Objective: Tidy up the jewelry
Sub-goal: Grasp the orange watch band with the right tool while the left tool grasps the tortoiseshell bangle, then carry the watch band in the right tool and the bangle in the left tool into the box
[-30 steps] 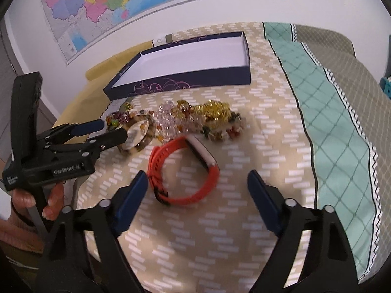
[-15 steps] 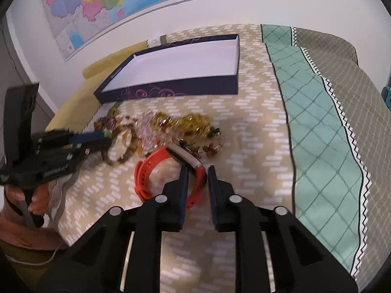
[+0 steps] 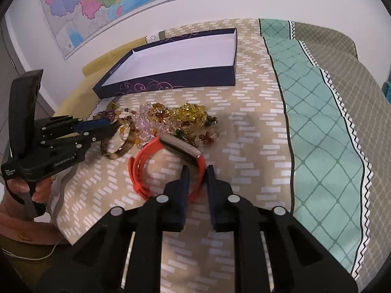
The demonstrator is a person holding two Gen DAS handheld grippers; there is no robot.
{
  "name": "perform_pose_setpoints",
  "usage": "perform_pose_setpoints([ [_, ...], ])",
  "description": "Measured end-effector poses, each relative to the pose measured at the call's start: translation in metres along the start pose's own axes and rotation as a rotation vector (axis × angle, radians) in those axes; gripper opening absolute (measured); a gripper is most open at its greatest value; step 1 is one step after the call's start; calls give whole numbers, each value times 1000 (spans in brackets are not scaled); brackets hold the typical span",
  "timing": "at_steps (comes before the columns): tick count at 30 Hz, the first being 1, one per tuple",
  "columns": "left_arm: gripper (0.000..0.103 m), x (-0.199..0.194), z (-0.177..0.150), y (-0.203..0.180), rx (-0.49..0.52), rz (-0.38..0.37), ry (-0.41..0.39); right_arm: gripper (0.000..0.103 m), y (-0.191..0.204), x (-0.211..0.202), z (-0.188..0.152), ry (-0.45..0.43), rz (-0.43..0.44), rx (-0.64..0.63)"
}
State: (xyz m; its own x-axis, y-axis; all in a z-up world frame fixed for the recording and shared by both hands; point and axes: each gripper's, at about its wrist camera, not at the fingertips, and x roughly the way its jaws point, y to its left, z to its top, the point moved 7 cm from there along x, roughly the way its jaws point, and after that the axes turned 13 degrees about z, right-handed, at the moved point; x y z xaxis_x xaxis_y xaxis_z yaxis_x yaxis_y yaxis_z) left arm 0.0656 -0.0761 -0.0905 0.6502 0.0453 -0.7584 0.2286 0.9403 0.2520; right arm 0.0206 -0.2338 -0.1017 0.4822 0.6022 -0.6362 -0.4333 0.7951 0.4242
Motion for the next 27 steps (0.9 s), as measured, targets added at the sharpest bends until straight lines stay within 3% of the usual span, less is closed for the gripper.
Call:
perform_pose_setpoints([
  [5,12,-3,-2,7,-26,-6,-2,8,2,-5,5,-14,19,-5],
  [7,12,-5,-2,12,-53,-34,4,8,6,-11,10,-32,58,-1],
  [15,12,-25,23,59,-200,-149,-37,8,12,-30,49,-103,60,-63],
  [21,12,-24,55,92,-246,-104,-75,8,14,-16,98,-124,60,-121],
  [24,1,-15,75,106,-278,-101,-78,8,8,-3,127,-126,52,-130],
  [27,2,-4,92,118,-295,-75,-95,8,2,16,156,-118,47,-138],
])
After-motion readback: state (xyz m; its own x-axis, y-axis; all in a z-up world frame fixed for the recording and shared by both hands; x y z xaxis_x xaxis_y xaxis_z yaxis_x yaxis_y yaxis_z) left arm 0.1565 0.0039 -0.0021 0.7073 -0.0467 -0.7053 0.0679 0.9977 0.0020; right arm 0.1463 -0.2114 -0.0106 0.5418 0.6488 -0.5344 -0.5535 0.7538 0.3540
